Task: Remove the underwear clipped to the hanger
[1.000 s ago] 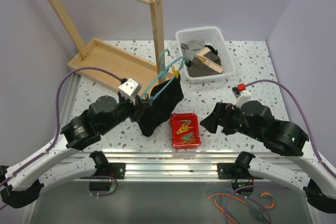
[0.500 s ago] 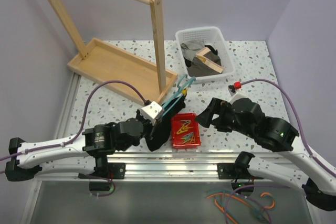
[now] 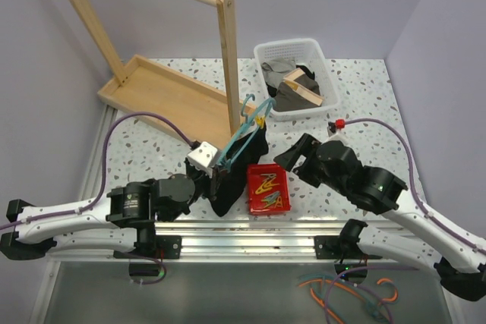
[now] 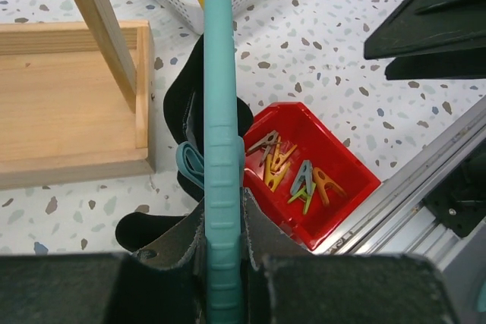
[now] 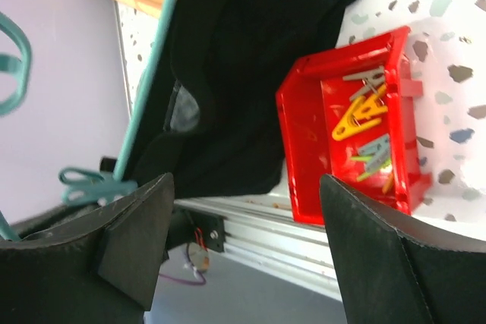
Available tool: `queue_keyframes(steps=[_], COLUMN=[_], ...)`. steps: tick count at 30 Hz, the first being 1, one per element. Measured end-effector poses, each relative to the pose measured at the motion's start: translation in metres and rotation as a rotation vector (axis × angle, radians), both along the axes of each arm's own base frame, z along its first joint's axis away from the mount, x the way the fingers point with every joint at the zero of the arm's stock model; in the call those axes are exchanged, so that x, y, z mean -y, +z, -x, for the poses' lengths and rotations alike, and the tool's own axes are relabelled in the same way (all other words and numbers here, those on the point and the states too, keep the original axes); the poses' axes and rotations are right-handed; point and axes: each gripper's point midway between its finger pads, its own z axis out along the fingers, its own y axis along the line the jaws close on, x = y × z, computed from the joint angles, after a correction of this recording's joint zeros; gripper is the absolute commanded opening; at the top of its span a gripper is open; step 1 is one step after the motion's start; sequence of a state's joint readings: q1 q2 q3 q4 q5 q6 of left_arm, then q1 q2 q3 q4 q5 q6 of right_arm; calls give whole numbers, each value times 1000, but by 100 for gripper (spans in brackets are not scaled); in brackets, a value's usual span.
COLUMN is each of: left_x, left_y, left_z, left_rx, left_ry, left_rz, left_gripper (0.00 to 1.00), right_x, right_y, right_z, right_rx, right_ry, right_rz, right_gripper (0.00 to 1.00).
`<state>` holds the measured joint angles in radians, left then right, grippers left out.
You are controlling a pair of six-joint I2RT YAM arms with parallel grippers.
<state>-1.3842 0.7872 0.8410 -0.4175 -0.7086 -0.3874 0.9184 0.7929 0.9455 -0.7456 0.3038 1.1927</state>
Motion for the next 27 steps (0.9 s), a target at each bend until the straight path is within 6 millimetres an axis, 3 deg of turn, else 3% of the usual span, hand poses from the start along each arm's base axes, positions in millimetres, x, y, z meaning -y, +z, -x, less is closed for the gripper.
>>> queue_keyframes(steps=[7,14,22,27], left_x=[3,5,6,6], left_y=[-5,-6,-7,-7], left_z=[6,9,11,11], left_rx=[-48,-70,-90,-98], left_ry=[-17,-25,-23,-20], left_rz=[19,35,50,59], left_gripper=[0,0,0,0], right_x=[-25,-30,-39,-46], right_y=[-1,-16,-4,-5], right_z=[-36,-68,-97,-109], right_rx=[22,-1,21,8], right_ry=[-27,-47,-54,-58], right_rz=[-35,-4,-29,-17], right_gripper=[79,79,78,72])
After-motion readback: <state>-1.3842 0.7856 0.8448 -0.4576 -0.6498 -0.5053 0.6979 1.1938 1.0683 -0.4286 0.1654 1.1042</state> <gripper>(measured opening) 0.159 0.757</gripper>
